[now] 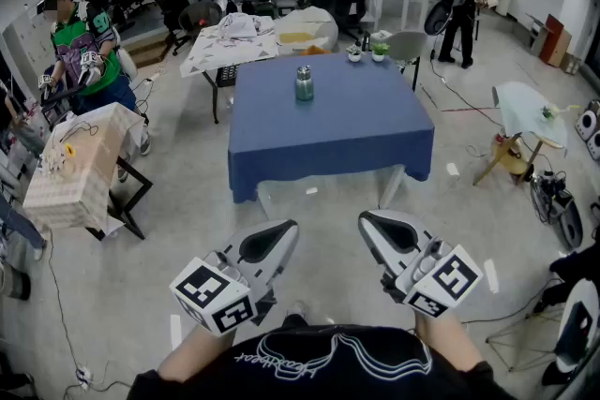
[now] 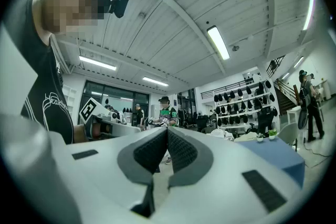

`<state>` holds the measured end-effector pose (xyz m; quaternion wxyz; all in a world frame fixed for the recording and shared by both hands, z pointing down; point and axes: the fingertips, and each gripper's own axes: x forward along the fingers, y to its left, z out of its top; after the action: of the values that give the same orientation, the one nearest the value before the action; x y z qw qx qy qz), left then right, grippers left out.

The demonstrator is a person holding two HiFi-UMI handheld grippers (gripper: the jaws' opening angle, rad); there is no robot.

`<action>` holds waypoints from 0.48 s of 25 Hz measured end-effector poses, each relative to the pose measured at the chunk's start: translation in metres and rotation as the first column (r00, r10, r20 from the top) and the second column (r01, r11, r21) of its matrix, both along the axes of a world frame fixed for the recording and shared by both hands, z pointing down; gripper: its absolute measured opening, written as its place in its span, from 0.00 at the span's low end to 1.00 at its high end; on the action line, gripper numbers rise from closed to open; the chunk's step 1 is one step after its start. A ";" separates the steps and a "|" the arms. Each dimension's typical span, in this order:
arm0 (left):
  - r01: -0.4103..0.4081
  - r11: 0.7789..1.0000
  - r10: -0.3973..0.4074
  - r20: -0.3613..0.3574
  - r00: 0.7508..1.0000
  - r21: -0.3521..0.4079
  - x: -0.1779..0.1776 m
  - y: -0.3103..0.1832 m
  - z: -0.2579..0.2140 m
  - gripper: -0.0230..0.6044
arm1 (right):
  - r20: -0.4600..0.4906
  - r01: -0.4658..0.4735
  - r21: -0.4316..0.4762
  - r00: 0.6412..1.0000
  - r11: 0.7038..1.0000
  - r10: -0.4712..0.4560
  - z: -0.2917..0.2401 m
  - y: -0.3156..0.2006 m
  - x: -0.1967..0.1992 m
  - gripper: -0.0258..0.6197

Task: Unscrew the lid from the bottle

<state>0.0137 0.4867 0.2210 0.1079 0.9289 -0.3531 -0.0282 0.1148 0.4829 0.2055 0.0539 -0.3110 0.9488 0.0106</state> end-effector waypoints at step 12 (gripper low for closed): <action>0.062 0.998 -0.062 0.022 0.998 0.013 0.002 0.027 0.000 0.04 | 0.003 -0.115 -0.049 0.993 0.992 0.115 0.004 0.017 0.036 0.05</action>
<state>0.0161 0.5140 0.2205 0.0973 0.9185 -0.3827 -0.0231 0.1505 0.5000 0.2093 0.0485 -0.3663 0.9292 -0.0104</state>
